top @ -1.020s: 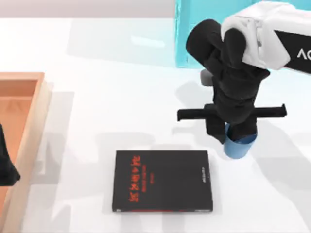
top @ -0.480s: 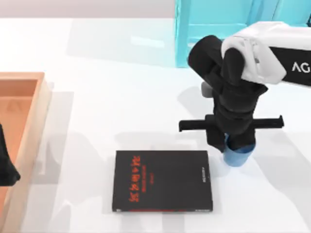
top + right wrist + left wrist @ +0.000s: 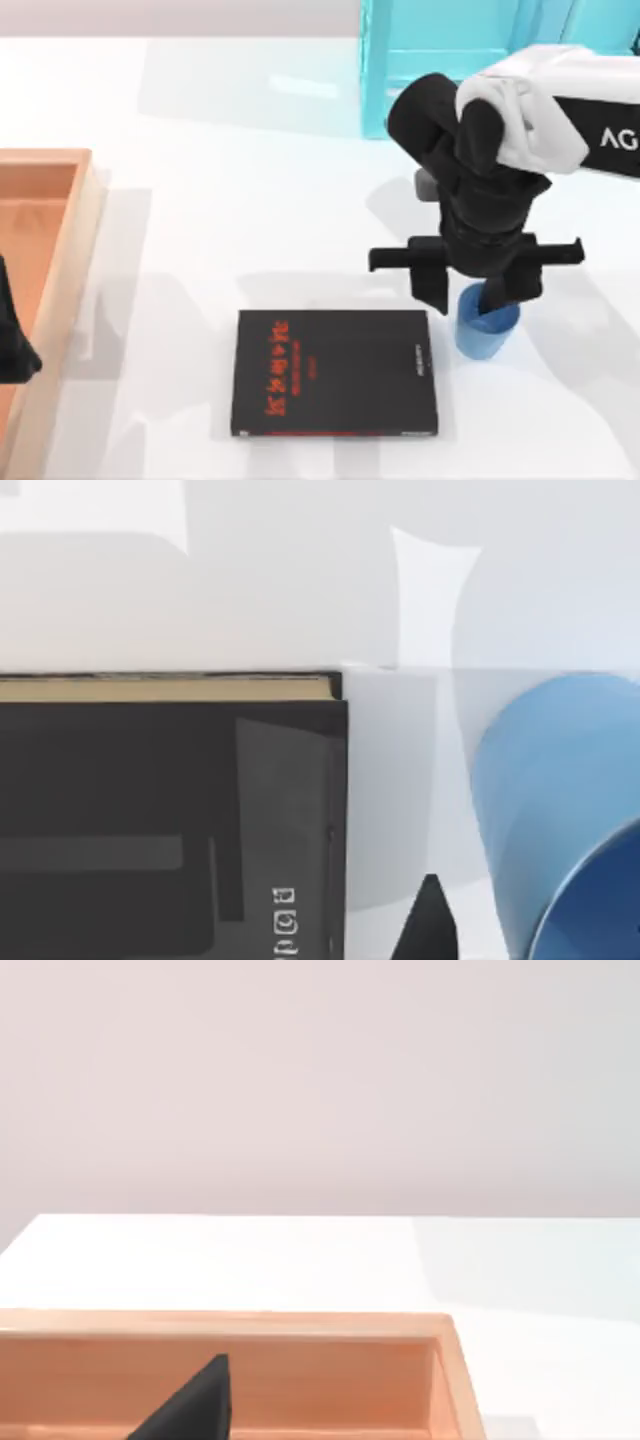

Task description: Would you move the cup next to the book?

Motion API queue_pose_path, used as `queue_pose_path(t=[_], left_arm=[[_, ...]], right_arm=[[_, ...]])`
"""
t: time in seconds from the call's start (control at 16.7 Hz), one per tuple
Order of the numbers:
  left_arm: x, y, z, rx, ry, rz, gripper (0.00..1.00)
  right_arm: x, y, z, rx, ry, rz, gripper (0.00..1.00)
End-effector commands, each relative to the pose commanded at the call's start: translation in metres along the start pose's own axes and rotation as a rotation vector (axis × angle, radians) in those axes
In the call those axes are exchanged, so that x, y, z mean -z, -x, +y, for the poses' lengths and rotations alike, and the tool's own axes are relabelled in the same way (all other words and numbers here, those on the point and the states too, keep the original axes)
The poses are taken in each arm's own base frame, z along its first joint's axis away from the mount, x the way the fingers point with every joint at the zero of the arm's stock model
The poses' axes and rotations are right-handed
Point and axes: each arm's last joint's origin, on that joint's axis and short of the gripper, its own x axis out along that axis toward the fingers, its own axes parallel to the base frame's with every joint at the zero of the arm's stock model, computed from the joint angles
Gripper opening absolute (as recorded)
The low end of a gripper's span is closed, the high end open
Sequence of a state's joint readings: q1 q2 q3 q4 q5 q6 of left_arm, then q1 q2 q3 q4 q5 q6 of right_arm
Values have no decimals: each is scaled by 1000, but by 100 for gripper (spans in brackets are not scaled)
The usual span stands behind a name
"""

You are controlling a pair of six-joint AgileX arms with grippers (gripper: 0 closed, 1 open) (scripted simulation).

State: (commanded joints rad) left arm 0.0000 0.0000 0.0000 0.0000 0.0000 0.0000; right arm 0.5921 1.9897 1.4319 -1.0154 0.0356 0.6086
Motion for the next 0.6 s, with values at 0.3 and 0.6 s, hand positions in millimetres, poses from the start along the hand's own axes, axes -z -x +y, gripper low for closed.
queue_pose_path(t=[0.3, 0.6], left_arm=[[0, 0, 0, 0, 0, 0, 100], [0, 0, 0, 0, 0, 0, 100]], right_arm=[[0, 0, 0, 0, 0, 0, 100], [0, 0, 0, 0, 0, 0, 100]])
